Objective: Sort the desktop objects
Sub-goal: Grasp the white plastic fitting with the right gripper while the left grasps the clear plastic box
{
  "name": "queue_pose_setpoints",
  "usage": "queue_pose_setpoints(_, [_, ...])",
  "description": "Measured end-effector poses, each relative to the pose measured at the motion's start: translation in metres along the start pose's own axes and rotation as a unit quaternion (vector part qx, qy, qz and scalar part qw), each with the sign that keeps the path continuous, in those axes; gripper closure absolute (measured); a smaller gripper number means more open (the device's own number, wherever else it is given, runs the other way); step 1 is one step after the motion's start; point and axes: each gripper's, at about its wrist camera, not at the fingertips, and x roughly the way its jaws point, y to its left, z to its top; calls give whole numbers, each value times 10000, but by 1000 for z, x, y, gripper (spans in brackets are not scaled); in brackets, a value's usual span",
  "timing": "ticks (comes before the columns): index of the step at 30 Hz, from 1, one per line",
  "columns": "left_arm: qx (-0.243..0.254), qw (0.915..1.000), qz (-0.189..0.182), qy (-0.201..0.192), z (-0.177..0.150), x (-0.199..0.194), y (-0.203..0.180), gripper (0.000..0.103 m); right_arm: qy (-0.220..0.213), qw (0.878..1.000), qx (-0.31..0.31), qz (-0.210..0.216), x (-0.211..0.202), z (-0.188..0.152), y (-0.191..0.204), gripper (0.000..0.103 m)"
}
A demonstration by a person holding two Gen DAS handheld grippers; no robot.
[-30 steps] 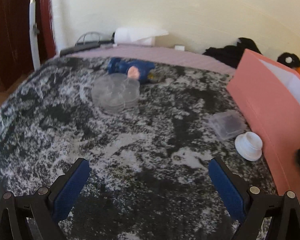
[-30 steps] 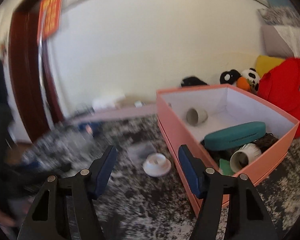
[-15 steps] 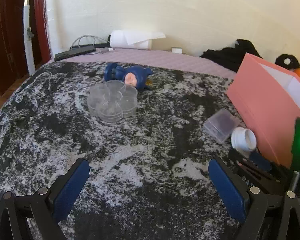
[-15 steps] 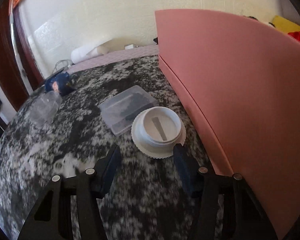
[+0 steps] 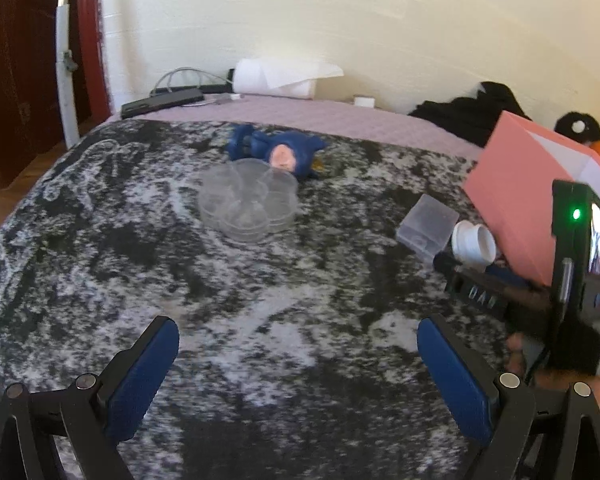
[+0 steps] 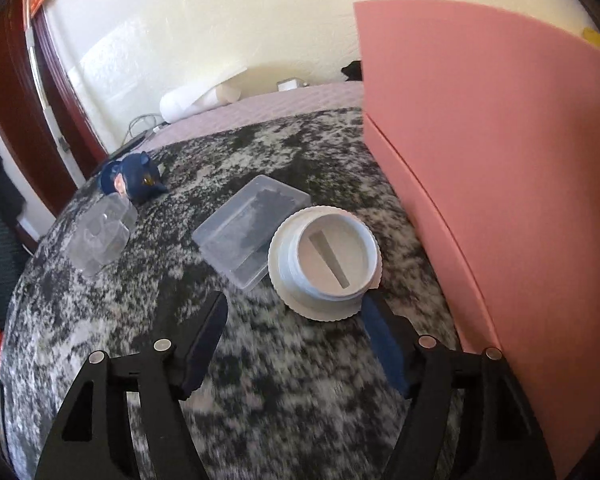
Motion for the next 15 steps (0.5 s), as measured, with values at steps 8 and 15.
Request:
queue_pose_setpoints(8, [-95,9997,222,48,-2,0,26,4,28,9991,266,334,26,14,8,0])
queue_pose_setpoints(15, [-315,9993,196,-67,3,-11,37,4,-325,9881,1194,911,30,22,-19,13])
